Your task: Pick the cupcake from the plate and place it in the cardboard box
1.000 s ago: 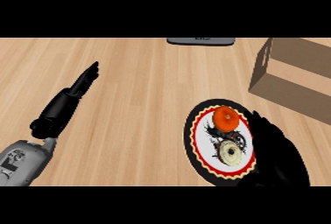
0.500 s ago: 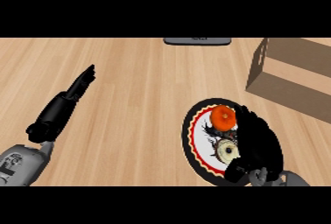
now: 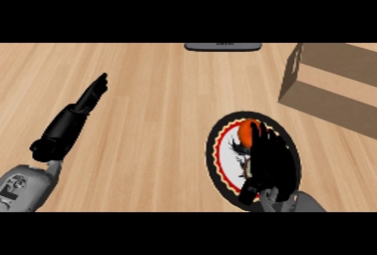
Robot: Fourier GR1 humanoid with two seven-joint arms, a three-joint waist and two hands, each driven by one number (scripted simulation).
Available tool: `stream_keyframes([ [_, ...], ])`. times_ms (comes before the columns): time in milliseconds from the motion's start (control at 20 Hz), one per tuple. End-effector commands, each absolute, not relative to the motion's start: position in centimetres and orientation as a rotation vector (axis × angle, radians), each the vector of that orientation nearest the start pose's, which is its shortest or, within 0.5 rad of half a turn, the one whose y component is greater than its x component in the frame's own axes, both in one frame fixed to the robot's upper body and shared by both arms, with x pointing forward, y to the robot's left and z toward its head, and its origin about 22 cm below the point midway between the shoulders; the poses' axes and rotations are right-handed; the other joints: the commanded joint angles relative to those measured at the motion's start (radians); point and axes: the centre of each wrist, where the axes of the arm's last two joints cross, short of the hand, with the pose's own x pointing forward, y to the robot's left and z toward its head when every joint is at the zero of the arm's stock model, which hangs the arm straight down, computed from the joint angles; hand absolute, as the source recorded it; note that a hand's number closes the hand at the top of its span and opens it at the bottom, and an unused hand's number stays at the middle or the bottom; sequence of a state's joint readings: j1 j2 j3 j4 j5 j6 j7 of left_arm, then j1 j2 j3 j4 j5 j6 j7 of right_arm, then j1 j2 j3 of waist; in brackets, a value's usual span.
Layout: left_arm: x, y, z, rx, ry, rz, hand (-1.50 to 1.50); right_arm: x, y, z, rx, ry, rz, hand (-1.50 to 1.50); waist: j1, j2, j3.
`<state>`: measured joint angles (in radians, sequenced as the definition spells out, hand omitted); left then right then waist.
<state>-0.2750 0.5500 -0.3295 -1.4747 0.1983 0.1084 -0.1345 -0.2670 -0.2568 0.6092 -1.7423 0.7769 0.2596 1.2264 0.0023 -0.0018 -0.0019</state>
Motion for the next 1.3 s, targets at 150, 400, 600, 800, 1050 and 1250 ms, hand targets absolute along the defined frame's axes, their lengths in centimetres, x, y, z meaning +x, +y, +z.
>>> stream_keyframes([
  [150, 29.4, 26.8, 7.5, 0.105, -1.749, -0.554, 0.00, 25.3, -11.7, 7.3, -1.040, -0.525, 0.926, -1.50, 0.001, 0.000, 0.001],
  [400, 29.2, 27.4, 7.2, 0.101, -1.744, -0.523, 0.00, 25.0, -11.6, 5.3, -1.071, -0.476, 0.915, -1.50, -0.002, 0.000, 0.001],
  [600, 28.8, 27.4, 5.4, 0.101, -1.738, -0.508, 0.00, 24.0, -11.3, 5.1, -1.066, -0.481, 0.909, -1.50, -0.007, 0.001, 0.001],
  [800, 29.9, 28.8, 7.1, 0.114, -1.752, -0.522, 0.00, 23.6, -13.5, 4.6, -1.024, -0.487, 0.898, -1.50, -0.010, 0.001, 0.001],
  [1050, 29.1, 29.3, 8.1, 0.110, -1.749, -0.537, 0.00, 22.9, -12.8, 2.6, -1.049, -0.611, 1.024, 1.50, 0.000, 0.001, 0.002],
  [1250, 29.2, 28.0, 8.0, 0.096, -1.753, -0.537, 0.00, 24.5, -10.9, 4.1, -1.144, -0.658, 1.039, 1.50, 0.001, 0.001, 0.002],
])
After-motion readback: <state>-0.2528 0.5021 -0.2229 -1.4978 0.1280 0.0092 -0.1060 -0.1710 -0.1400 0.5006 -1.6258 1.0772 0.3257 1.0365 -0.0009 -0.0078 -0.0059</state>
